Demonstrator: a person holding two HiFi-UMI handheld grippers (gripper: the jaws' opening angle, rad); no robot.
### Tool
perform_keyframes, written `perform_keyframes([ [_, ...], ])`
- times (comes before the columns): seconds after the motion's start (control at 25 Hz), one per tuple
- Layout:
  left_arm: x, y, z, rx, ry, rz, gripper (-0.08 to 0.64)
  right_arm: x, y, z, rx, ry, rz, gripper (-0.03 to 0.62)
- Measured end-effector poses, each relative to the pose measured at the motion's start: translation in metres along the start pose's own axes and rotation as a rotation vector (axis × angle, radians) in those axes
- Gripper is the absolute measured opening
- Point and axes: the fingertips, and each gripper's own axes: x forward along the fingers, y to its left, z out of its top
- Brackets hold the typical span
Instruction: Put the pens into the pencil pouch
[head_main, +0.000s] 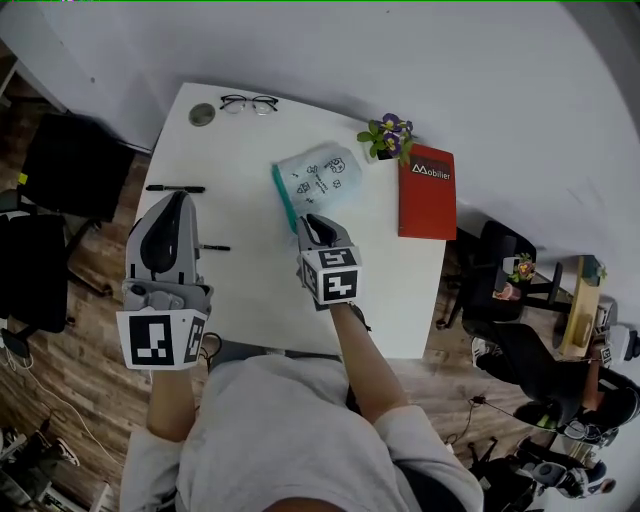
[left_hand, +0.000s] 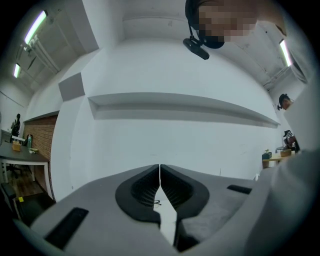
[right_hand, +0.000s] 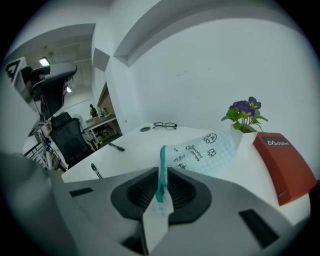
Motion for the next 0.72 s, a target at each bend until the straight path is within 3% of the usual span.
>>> perform_keyframes([
  [0.12,0.004,0.009,-0.006,-0.001,0.016,-0.013,0.028,0.013,0.003,-0.013,0.036,0.041,-0.005,0.129],
  [0.2,0.007,0.015,-0.009,-0.002,0.025,-0.021,0.028,0.021,0.003,-0.02,0.041,0.065,-0.025,0.149],
  [0.56,0.024,0.038,-0.023,0.003,0.06,-0.07,0.028,0.051,-0.005,-0.034,0.016,0.149,-0.151,0.15],
  [0.72,0.03,0.046,-0.028,-0.004,0.067,-0.088,0.028,0.052,-0.008,-0.034,0.002,0.148,-0.194,0.1],
])
